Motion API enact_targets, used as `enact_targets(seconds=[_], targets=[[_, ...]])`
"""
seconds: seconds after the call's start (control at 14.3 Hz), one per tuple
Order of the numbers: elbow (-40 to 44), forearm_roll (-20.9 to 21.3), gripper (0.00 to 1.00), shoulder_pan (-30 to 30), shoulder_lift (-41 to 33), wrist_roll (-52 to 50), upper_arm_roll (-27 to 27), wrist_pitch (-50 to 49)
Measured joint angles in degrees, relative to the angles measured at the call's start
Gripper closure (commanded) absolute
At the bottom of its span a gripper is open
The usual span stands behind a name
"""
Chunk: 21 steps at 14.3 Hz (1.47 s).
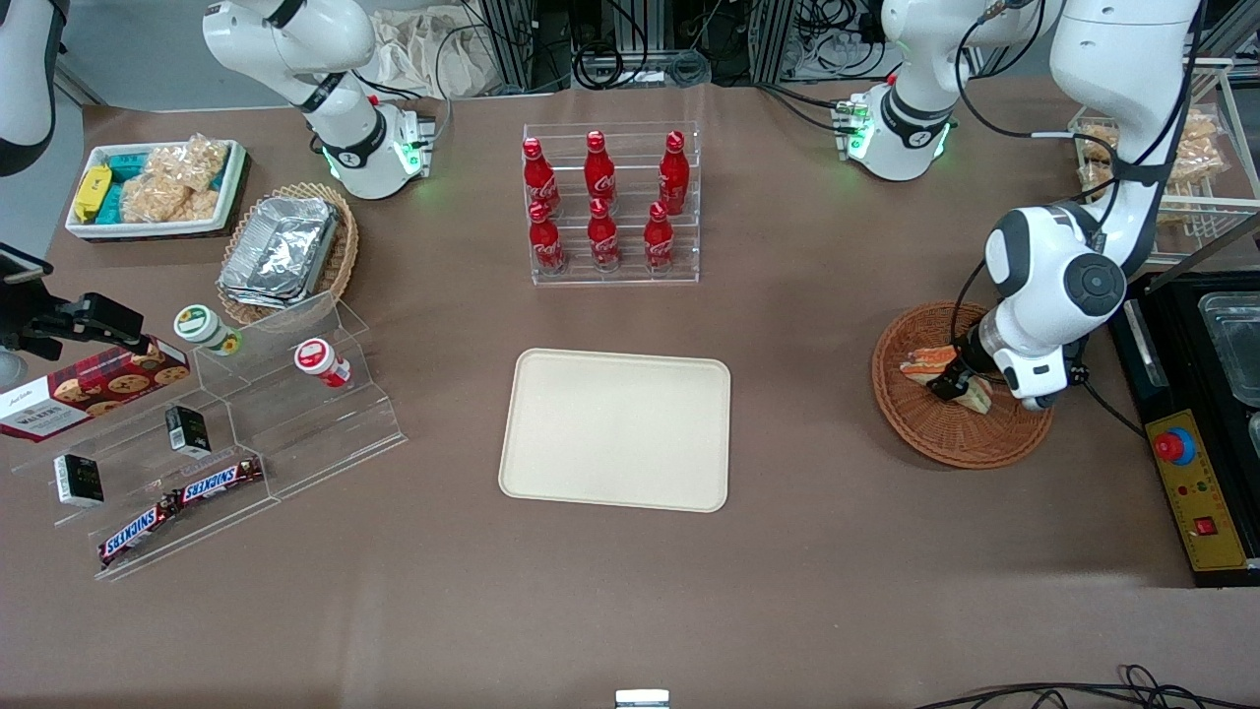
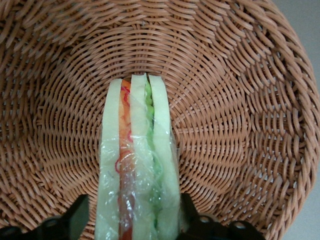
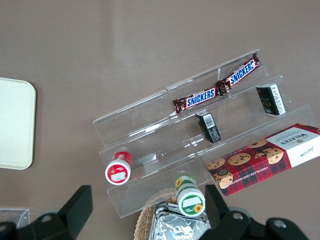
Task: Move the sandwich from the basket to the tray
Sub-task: 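Lower the left gripper and close it on the wrapped sandwich, then lift the sandwich and carry it with the left gripper to the cream tray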
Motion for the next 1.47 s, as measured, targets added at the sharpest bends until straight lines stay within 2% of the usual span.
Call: enact_targets(seconds=[0.14,0.21,0.77,1.19,1.47], targets=[[0.0,0.0,0.93,0.0,0.23,-0.06,0.0,0.5],[0.0,0.0,1.0,0.0,0.31,-0.08,-0.01,0.67],[0.69,0.12,1.0,-0.02,-1.64,0.53,-0.07,-0.81],[2.5,0.14,1.0,-0.05,-11.24,9.25,-0.16,-12.59],[11.32,0.13,1.0,-0.52,-12.89,13.91,-0.99,-25.76]])
